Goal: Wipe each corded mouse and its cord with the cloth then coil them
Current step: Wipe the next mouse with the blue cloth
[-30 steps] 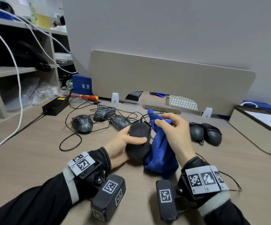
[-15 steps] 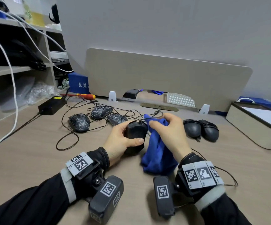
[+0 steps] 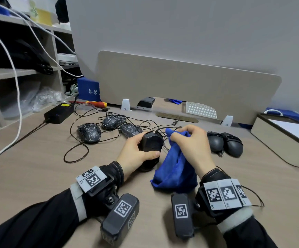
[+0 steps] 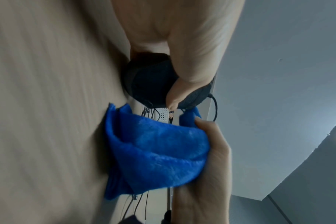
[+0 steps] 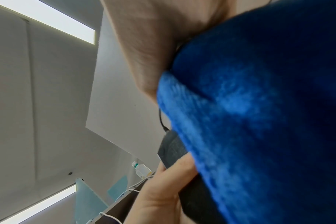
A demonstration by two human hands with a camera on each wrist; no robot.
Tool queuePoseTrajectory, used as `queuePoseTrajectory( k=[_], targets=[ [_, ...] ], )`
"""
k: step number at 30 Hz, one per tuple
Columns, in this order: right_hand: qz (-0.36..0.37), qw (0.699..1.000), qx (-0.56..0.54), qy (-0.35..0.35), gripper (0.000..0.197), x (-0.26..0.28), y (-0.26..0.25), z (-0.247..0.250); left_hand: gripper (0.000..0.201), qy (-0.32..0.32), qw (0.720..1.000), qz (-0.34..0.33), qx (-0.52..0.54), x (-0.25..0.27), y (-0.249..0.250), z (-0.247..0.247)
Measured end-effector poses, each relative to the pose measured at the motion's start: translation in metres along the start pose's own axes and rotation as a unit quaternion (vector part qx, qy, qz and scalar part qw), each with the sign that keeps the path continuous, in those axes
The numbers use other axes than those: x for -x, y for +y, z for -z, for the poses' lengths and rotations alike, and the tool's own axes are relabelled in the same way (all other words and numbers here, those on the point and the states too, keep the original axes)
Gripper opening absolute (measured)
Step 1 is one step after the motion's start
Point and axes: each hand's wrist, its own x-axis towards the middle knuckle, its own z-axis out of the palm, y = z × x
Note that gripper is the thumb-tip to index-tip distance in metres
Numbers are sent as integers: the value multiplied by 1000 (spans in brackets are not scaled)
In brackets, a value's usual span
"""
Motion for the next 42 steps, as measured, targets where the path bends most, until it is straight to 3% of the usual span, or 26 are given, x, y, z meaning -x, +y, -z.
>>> queuePoseTrajectory(
  k=[4, 8, 13, 17, 22, 26, 30, 34, 38, 42],
  targets=[
    [60, 996, -51, 34, 9, 1, -9, 4, 43, -8, 1000, 13, -21, -2, -2, 0],
    [117, 992, -49, -5, 7, 8, -16, 2, 40, -11, 999, 13, -43, -4, -4, 1],
    [123, 989, -24, -75, 16, 10, -17, 0, 53, -21, 997, -7, -76, -4, -5, 1],
    [113, 990, 21, -83, 24, 10, -14, -3, 44, -40, 996, -18, -77, -3, -3, -1],
    [120, 981, 1, -153, 27, 16, -20, -3, 48, -37, 996, -15, -78, -2, -4, 1],
    [137, 987, 21, -86, 31, 13, -15, -5, 46, -41, 995, -26, -89, -3, -3, -1],
    [135, 980, 3, -145, 30, 16, -17, -7, 47, -32, 997, -21, -73, -2, -3, 0],
    [139, 987, 25, -82, 32, 13, -13, -6, 46, -41, 995, -27, -88, -3, -3, 0],
    [142, 977, -7, -159, 35, 18, -18, -7, 46, -36, 996, -24, -78, -2, -4, 1],
    [167, 983, 46, -62, 31, 11, -9, -8, 46, -42, 996, -19, -72, -2, -3, 0]
  ],
)
